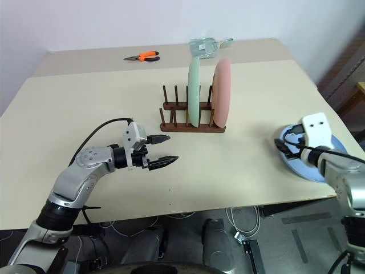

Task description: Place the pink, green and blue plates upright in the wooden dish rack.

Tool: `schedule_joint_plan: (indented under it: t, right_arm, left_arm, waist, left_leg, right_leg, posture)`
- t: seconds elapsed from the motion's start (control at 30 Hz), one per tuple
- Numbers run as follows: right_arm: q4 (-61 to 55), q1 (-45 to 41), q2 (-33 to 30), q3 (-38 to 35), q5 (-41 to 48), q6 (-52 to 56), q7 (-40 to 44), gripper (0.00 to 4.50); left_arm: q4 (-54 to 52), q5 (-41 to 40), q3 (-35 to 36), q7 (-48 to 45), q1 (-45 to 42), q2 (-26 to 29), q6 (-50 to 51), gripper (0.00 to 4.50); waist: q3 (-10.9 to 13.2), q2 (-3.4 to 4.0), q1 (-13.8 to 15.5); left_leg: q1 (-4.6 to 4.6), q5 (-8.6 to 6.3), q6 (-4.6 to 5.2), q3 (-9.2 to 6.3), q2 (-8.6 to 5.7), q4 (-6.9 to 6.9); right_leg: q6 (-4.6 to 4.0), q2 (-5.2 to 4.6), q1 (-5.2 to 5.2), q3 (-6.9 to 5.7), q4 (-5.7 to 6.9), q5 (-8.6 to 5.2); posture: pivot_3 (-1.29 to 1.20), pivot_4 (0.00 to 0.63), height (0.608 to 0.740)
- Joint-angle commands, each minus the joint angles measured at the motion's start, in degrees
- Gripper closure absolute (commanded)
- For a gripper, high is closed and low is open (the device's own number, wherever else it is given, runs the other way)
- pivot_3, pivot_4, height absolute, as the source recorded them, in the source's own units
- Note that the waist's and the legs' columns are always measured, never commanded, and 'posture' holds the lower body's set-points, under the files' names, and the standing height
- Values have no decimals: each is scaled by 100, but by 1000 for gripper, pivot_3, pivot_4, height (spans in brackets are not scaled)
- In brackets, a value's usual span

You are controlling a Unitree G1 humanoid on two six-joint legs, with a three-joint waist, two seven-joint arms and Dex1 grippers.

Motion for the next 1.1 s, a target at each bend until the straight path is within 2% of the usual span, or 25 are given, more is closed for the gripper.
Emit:
schedule_joint_plan:
  t: [0.03,0.13,0.27,0.37,0.53,0.63,0.7,0.8,0.87,0.97,1.1]
  right_arm:
    - [28,-34,219,19,-305,85,-206,45]
    - [198,-22,312,146,-584,73,-233,910]
    - [340,-115,351,177,-817,46,-227,2823]
    - [367,-235,413,186,-932,13,-218,4447]
    - [274,-818,452,74,-1382,-872,-432,4447]
    - [13,-1890,838,-371,-979,-1391,-571,4447]
    - [-274,-2928,1354,-763,-26,-1289,-537,4447]
    - [-631,-4032,2040,-1101,1625,-695,-446,4447]
    - [-701,-4660,2601,-1156,2757,-358,-664,4447]
    - [-561,-5211,3436,-1107,3906,-189,-1230,4447]
    - [-147,-5386,4540,-817,4688,-205,-2281,4447]
  left_arm:
    - [-109,22,23,-35,-49,3,-105,641]
    - [-132,28,32,-23,-46,2,-85,641]
    - [-137,41,49,-24,-21,3,-94,641]
    - [-142,56,47,-26,10,1,-115,641]
    - [-93,61,53,-36,-18,-14,-137,641]
    - [-74,60,66,-53,-25,-3,-150,641]
    - [-49,64,77,-65,-28,6,-170,641]
    - [0,63,93,-56,-45,-1,-190,641]
    - [34,41,141,-42,-45,-5,-197,641]
    - [94,48,207,-47,-30,25,-258,641]
    - [305,166,434,55,32,181,-403,641]
  waist:
    - [2,-11,19]
    - [4,-15,36]
    - [4,-15,28]
    - [3,-17,14]
    - [9,-8,-6]
    - [13,-3,-38]
    - [23,11,-45]
    - [21,10,-18]
    - [16,1,-1]
    - [15,-2,8]
    - [15,1,-8]
  left_leg:
    - [0,0,0,-1,0,0]
    - [-4,0,0,-7,-3,0]
    - [-4,0,0,-8,-5,0]
    - [-1,0,0,-7,-4,1]
    - [0,0,0,-5,-2,-1]
    - [0,0,0,-1,-2,-2]
    - [2,0,-1,1,0,-3]
    - [-1,0,0,-16,3,-10]
    - [-3,0,0,-41,3,-13]
    - [-4,0,0,-53,1,-12]
    - [-6,0,0,-54,-5,-10]
  right_leg:
    - [0,0,1,0,-1,0]
    - [1,-1,4,-2,-6,-1]
    - [0,-3,3,-2,-5,0]
    - [1,-3,5,-2,-4,-1]
    - [1,0,3,-2,-2,-1]
    - [2,0,-1,-1,-2,0]
    - [1,0,-2,1,1,2]
    - [-2,6,-6,-6,4,23]
    - [0,7,-1,-26,3,22]
    - [-7,5,4,-30,1,20]
    - [-22,2,1,-27,3,14]
  posture:
    - [0,150,740]
    - [0,150,740]
    - [0,150,740]
    - [0,150,740]
    - [0,150,740]
    - [0,150,740]
    - [0,150,740]
    - [0,150,740]
    - [0,150,740]
    - [0,150,740]
    - [0,150,740]
